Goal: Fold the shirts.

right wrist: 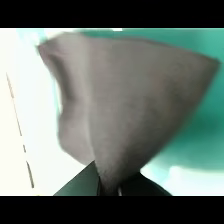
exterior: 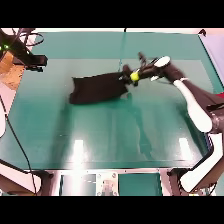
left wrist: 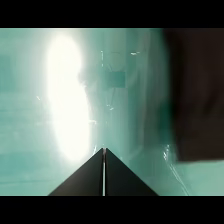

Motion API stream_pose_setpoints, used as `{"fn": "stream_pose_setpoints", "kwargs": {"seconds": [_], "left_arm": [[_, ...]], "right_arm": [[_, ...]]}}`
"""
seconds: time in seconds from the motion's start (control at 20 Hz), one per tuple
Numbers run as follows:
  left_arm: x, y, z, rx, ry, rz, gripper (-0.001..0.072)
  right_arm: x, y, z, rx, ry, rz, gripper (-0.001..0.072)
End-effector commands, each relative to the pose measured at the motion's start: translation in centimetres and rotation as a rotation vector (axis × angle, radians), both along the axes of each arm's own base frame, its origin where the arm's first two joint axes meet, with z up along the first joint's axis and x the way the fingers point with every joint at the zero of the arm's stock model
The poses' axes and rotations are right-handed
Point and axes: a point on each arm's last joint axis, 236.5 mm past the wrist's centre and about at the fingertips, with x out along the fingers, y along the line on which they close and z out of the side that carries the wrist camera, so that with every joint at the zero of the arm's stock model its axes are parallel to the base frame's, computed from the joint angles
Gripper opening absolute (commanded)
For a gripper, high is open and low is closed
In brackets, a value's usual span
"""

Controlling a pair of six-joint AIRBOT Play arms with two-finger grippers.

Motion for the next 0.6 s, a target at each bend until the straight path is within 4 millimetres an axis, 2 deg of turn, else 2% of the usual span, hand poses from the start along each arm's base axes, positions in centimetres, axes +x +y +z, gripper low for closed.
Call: {"fn": "stream_pose_setpoints", "kwargs": {"seconds": [0.0, 0.1, 0.25, 0.4, 0.5, 0.55], "left_arm": [[-0.2, -0.4, 0.0, -0.017, 0.007, -0.004, 0.0021], [-0.1, -0.4, 0.0, -0.017, 0.006, -0.004, 0.0022], [-0.2, -0.6, 0.0, -0.024, 0.006, -0.006, 0.0022], [-0.1, -1.2, 0.1, -0.049, 0.004, -0.014, 0.0022], [-0.1, -1.7, 0.1, -0.071, 0.002, -0.017, 0.0022], [0.0, -2.0, 0.2, -0.082, -0.001, -0.02, 0.0022]], "right_arm": [[2.4, -6.8, 9.0, 0.044, -0.135, -0.085, 0.002], [3.1, -13.6, 14.2, 0.039, -0.222, -0.201, 0.002], [2.2, -24.9, 18.5, -0.015, -0.291, -0.406, 0.0019], [-1.5, -36.4, 19.5, -0.122, -0.274, -0.6, 0.002], [-5.3, -43.8, 19.8, -0.202, -0.253, -0.739, 0.002], [-7.3, -46.8, 20.0, -0.23, -0.244, -0.803, 0.002]]}}
